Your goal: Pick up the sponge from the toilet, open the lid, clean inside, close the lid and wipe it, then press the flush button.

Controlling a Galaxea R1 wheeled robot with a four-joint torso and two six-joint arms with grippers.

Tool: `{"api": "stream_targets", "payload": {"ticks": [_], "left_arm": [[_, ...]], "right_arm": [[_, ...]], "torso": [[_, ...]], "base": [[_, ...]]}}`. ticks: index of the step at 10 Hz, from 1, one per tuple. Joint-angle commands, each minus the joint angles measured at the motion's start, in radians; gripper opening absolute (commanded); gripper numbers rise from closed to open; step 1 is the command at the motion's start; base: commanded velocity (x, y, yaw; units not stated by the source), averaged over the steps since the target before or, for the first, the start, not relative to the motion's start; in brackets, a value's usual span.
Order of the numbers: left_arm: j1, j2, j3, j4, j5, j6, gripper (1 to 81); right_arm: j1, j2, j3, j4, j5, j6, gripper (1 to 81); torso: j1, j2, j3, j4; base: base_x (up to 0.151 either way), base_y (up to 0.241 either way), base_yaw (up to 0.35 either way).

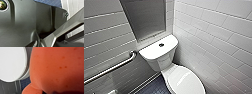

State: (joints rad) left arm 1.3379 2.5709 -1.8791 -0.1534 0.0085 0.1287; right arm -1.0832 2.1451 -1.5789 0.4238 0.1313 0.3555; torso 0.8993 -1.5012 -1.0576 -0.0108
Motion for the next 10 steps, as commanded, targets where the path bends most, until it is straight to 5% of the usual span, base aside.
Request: {"api": "stream_targets", "payload": {"ticks": [1,5,10], "left_arm": [[-0.148,-0.141,0.144,-0.008,0.133,-0.096,81.1],[-0.266,-0.233,0.215,-0.009,0.123,-0.231,81.1],[-0.390,-0.207,0.219,-0.008,0.119,-0.406,81.1]], "right_arm": [[-0.151,-0.005,-0.070,-0.204,0.005,-0.006,1.0],[-0.277,0.037,-0.111,-0.321,0.051,-0.004,1.0],[-0.353,0.107,-0.151,-0.361,0.051,-0.004,1.0]], "torso": [[0.000,0.000,0.000,0.000],[0.000,0.000,0.000,0.000],[0.000,0.000,0.000,0.000]], "base": [[0.000,0.000,0.000],[0.000,0.000,0.000],[0.000,0.000,0.000]]}}
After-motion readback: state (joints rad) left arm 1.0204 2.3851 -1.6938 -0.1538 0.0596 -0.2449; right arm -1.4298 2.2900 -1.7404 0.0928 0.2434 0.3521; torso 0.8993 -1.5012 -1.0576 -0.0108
